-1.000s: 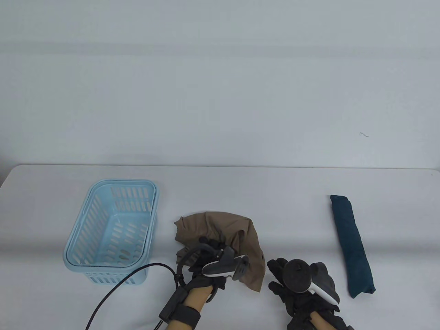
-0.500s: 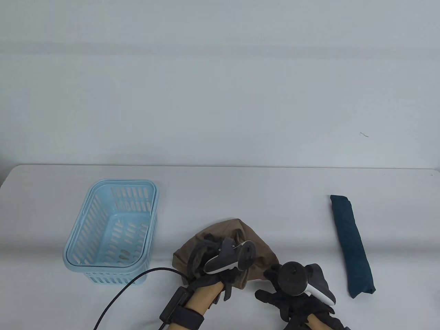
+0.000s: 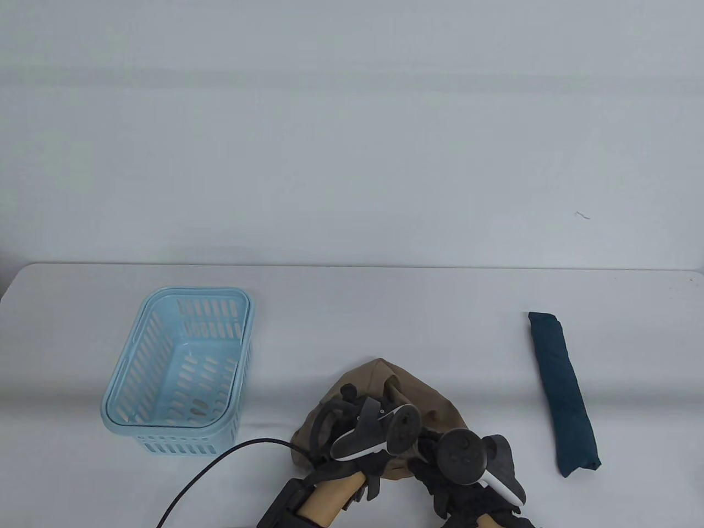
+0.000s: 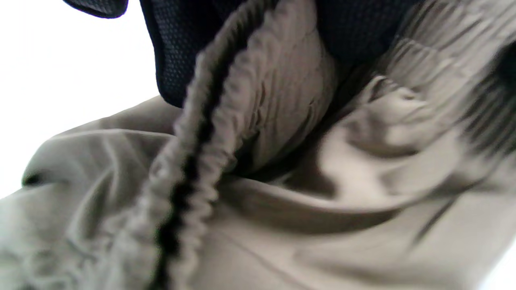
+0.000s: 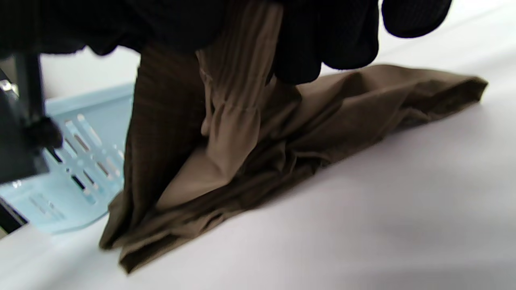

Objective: Roll shorts into tight roll

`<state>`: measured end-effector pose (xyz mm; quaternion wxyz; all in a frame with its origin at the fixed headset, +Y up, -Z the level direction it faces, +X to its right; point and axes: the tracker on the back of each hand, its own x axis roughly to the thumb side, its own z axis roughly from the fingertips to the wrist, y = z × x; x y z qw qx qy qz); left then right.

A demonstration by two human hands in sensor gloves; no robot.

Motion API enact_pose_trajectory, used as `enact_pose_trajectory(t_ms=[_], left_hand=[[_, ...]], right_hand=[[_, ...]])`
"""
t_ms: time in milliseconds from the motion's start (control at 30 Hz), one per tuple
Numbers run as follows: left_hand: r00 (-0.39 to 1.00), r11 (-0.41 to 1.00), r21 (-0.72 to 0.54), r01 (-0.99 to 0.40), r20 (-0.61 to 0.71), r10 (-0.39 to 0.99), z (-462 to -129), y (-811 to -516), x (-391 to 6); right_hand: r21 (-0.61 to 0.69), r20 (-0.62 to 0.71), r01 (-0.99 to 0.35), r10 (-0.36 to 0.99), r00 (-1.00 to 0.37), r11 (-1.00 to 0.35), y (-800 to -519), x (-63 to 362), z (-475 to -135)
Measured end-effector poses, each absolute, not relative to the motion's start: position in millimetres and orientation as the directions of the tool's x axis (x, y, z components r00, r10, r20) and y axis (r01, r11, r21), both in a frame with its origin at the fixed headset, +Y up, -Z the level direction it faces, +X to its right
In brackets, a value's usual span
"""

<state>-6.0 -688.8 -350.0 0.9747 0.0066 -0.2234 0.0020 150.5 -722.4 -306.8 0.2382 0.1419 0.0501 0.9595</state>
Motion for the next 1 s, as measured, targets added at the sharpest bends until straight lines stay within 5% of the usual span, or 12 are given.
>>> enact_pose_trajectory(t_ms=[200,500,833,1000], left_hand=[[0.942,0.996,0.052,-0.067,0.333,0.046,-354.4,-693.8,-39.1],[0.967,0.996,0.039,-0.076,0.245,0.065,-360.5,-710.8,-72.5],[0.973,0.996,-0.023,-0.085,0.212,0.088,-367.6,-733.9,-97.0],[0.966,0.987,0.001,-0.158,0.207,0.154,-367.3,-722.0,-101.3]], right_hand=[[-0.05,0.354,-0.503,0.456,-0.817,-0.863,-694.9,158.4,-300.0],[-0.09,0.414,-0.565,0.485,-0.77,-0.82,-680.4,160.7,-293.3],[-0.16,0.277,-0.624,0.572,-0.772,-0.765,-675.0,199.7,-304.4],[-0.164,0.153,-0.551,0.531,-0.834,-0.818,-685.8,214.9,-314.5]])
